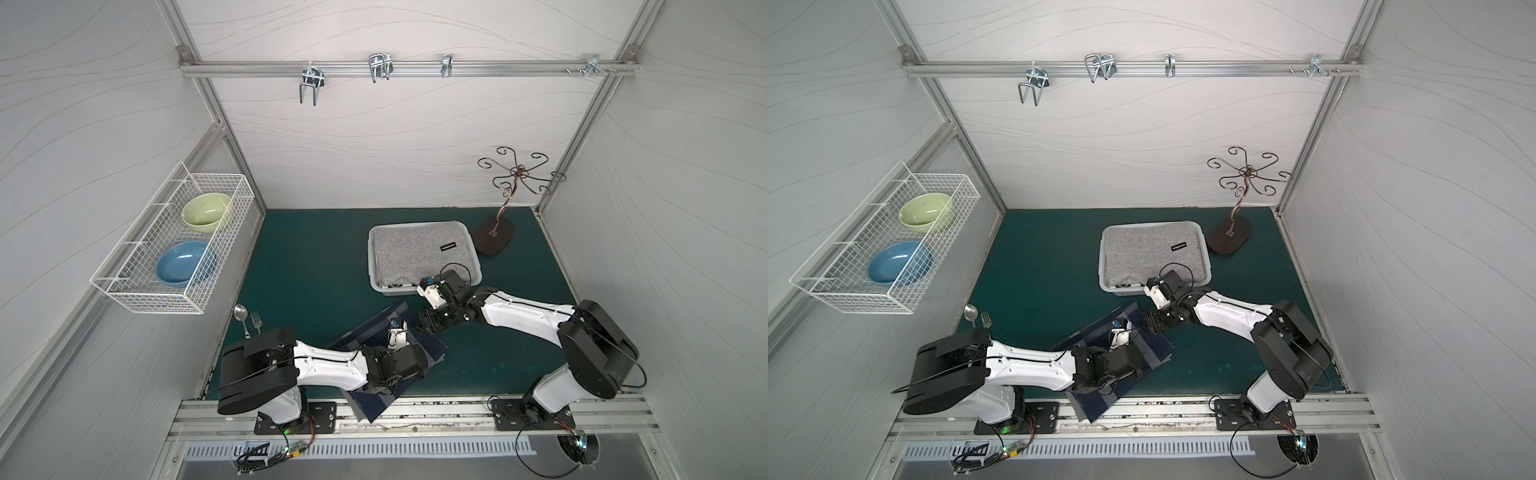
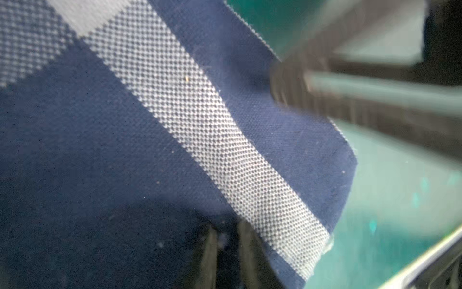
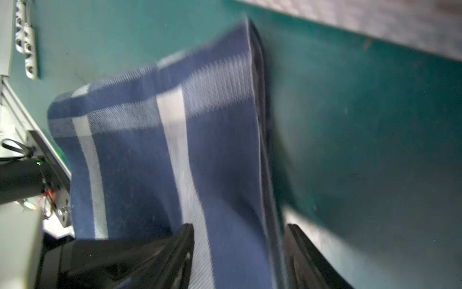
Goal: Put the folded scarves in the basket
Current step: Move the scarf to the center of the board.
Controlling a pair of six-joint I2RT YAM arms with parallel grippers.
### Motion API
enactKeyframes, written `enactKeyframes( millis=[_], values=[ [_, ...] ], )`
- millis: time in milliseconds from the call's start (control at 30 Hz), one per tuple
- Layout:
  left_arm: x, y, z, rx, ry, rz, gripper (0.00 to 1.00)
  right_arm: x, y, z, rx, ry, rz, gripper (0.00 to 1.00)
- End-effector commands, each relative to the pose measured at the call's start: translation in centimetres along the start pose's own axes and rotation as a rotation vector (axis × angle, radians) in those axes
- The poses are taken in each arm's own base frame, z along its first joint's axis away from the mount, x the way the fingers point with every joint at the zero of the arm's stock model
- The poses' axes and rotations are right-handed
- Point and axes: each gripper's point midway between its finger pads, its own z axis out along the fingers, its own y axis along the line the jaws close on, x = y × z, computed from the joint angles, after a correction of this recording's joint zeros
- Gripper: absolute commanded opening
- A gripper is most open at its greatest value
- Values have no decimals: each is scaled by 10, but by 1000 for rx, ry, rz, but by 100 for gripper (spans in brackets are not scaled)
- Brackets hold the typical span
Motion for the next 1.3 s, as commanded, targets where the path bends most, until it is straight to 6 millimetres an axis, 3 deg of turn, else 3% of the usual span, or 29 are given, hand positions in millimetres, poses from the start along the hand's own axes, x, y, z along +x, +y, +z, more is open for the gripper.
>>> enactKeyframes(
  millis=[0, 267, 333, 400, 633, 767, 900, 1100, 1167, 1233, 1267],
  values=[
    [46, 79, -12, -284, 203, 120, 31, 18, 2, 11, -52, 96, 27, 62],
    [32, 71, -23, -254, 170, 114, 36, 46, -13, 27, 19, 112, 63, 63],
    [26, 70, -25, -238, 158, 101, 36, 52, -4, 33, 2, 138, 44, 62],
    [22, 72, -27, -249, 155, 103, 37, 54, 6, 36, -14, 139, 41, 61],
    [4, 84, -36, -280, 124, 85, 44, 59, -6, 34, 25, 130, 102, 52],
    [-15, 95, -50, -234, 70, 21, 45, 56, -2, 33, 6, 125, 103, 56],
    [-21, 88, -57, -186, 57, 11, 47, 54, 14, 44, -30, 134, 82, 58],
    [-23, 94, -63, -209, 59, 11, 47, 69, 12, 66, -13, 208, 87, 38],
    [-22, 98, -64, -196, 56, -12, 47, 72, 7, 68, -6, 218, 98, 27],
    [-23, 101, -66, -194, 57, -19, 47, 71, 3, 65, -13, 189, 117, 4],
    [-23, 102, -67, -198, 56, -17, 47, 72, 0, 62, -16, 172, 131, 0]
  ],
)
